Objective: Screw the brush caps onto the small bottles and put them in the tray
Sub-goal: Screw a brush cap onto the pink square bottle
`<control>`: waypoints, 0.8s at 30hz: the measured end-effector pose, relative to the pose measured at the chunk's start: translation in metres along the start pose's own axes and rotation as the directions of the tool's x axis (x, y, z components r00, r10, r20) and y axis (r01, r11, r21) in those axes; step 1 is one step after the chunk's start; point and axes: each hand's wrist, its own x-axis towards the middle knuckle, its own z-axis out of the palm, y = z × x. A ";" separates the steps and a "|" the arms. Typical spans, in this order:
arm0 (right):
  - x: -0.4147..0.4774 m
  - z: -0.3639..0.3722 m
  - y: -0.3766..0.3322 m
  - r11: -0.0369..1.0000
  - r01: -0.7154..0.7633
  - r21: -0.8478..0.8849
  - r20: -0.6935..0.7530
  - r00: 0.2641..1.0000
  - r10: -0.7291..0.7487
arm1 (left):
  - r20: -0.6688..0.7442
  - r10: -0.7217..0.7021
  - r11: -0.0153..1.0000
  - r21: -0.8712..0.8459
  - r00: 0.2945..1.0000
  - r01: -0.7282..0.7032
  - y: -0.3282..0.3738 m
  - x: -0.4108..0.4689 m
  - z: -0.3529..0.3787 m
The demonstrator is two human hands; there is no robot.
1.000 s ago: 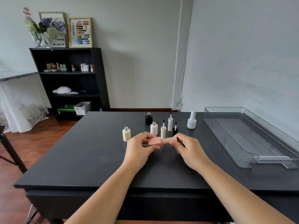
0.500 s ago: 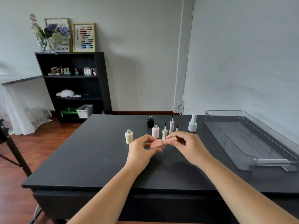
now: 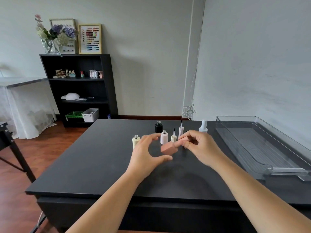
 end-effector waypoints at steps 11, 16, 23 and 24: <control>0.018 -0.030 0.005 0.996 0.007 -0.090 -0.034 0.999 -0.010 | -0.069 -0.473 0.878 0.051 0.878 0.476 -0.055 0.034 -0.032; 0.021 -0.036 0.013 0.993 -0.060 -0.100 -0.063 0.997 0.054 | -0.142 -0.426 0.902 0.004 0.893 0.431 -0.052 0.031 -0.028; 0.041 -0.053 0.024 0.960 -0.162 -0.229 -0.237 0.966 0.106 | -0.076 -0.338 0.939 -0.089 0.938 0.331 -0.026 0.025 -0.004; 0.044 -0.054 0.027 0.954 -0.180 -0.239 -0.245 0.962 0.120 | -0.063 -0.329 0.942 -0.096 0.942 0.323 -0.023 0.024 0.000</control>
